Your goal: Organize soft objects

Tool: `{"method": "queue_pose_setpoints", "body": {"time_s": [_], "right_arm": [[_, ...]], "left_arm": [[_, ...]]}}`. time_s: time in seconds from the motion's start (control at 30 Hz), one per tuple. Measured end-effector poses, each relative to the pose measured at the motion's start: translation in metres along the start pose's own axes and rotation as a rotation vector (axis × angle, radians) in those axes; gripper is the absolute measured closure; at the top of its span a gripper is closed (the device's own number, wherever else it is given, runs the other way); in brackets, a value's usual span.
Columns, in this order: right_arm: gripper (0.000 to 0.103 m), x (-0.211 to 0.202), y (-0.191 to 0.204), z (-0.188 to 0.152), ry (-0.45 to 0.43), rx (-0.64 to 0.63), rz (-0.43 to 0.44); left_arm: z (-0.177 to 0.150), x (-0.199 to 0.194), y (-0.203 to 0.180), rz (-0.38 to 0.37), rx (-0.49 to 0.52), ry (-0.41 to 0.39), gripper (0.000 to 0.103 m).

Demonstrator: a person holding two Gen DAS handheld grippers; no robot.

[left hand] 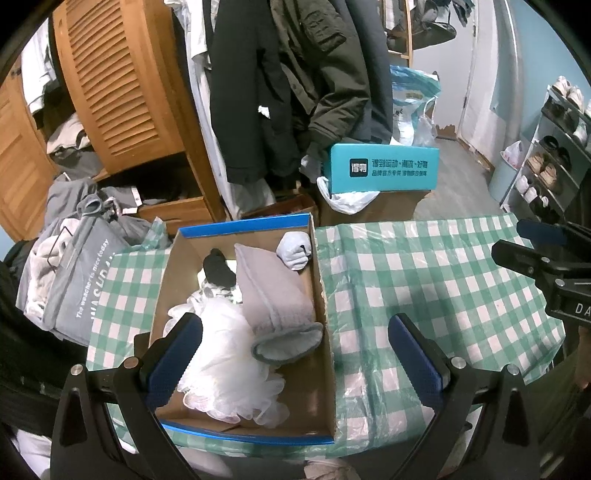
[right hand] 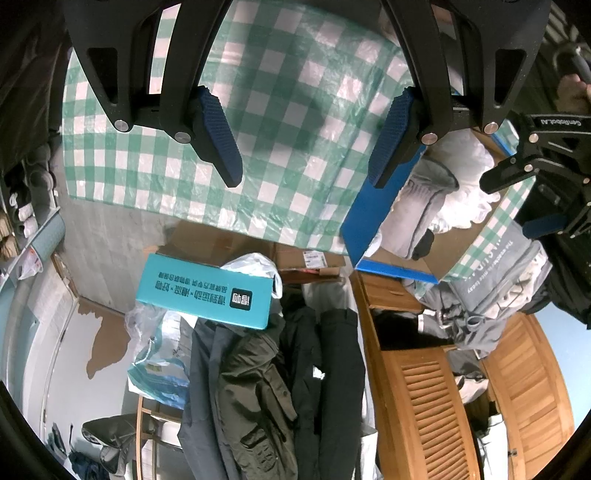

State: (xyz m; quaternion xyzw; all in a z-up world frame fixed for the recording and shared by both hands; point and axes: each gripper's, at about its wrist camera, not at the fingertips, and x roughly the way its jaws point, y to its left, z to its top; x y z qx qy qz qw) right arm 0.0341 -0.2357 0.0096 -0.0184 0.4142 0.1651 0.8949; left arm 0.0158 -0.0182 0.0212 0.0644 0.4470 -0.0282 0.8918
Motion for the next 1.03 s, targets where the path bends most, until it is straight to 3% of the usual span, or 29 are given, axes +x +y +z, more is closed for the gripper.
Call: {"method": "queue_pose_setpoints", "body": {"time_s": [1.03], "right_arm": [[0.033,-0.0008,-0.0010,0.0006,0.002,0.000,0.000]], "left_arm": [[-0.0004,0.0015,-0.0049,0.000,0.003,0.005,0.001]]}}
